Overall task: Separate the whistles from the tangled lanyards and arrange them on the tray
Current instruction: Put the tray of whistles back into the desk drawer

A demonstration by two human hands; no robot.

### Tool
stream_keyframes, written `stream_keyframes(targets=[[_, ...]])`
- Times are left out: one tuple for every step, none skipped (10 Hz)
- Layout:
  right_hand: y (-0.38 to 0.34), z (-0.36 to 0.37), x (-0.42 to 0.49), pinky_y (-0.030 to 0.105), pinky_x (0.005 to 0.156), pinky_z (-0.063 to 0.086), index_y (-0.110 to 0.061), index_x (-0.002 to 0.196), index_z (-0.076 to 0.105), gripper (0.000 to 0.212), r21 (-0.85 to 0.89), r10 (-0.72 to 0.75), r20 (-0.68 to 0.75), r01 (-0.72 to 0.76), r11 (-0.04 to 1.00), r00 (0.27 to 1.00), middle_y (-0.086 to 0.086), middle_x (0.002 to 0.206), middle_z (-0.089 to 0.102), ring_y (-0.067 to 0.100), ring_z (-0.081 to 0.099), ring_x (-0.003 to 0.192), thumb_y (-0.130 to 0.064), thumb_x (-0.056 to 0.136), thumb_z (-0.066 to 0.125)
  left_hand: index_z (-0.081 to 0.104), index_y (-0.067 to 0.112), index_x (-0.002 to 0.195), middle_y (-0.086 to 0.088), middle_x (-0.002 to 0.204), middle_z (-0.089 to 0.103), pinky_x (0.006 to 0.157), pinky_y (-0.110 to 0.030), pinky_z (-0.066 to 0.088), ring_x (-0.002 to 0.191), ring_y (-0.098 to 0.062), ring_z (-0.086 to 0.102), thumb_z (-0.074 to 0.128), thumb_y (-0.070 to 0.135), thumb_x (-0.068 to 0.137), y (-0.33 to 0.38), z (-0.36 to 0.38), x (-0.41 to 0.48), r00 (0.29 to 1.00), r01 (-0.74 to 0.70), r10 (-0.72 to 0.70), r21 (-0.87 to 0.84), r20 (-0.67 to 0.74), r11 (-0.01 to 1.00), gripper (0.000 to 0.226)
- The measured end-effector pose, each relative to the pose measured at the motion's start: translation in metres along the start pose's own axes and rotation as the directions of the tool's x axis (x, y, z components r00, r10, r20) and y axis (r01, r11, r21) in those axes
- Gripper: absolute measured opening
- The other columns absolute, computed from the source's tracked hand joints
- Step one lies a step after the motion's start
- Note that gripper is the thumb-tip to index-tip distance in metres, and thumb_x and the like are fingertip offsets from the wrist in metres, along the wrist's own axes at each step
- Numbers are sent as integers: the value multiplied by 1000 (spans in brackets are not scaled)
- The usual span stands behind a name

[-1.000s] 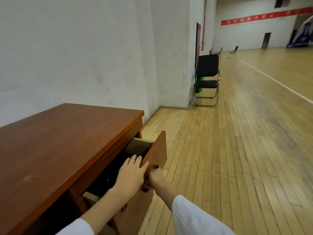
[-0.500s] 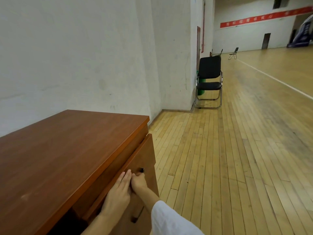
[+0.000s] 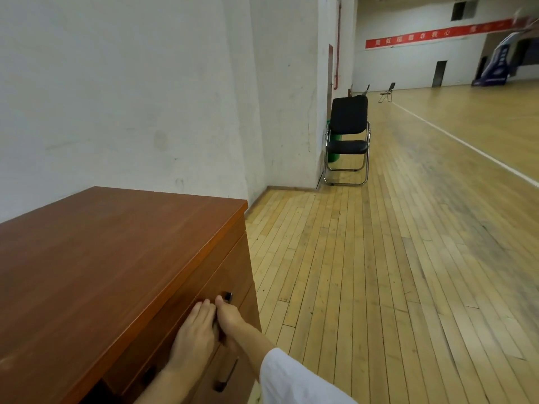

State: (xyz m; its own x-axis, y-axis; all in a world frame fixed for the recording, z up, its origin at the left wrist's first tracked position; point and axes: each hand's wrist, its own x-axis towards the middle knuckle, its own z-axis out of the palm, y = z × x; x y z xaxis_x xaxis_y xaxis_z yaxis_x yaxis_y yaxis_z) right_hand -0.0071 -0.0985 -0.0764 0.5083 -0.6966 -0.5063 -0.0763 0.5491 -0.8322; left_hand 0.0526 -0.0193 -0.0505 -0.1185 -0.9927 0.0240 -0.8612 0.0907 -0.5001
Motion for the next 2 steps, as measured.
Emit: stream_keyframes(targets=[[-15, -21, 0, 34, 100, 43, -12, 135, 43, 57, 76, 24, 72, -29, 997, 997, 6, 124, 57, 21, 53, 115, -52, 94, 35, 75, 6, 80, -6, 79, 70, 78, -32, 54, 72, -23, 66, 95, 17, 19, 3, 3, 29, 989, 75, -114, -344, -94, 936, 64], [-55, -47, -7, 37, 104, 41, -11, 126, 51, 56, 108, -27, 73, 19, 994, 997, 7, 125, 58, 21, 53, 116, -53, 95, 33, 67, 13, 106, 2, 107, 65, 93, -35, 48, 101, -19, 60, 84, 9, 59, 12, -26, 66, 964, 140, -251, -645, -84, 751, 50]])
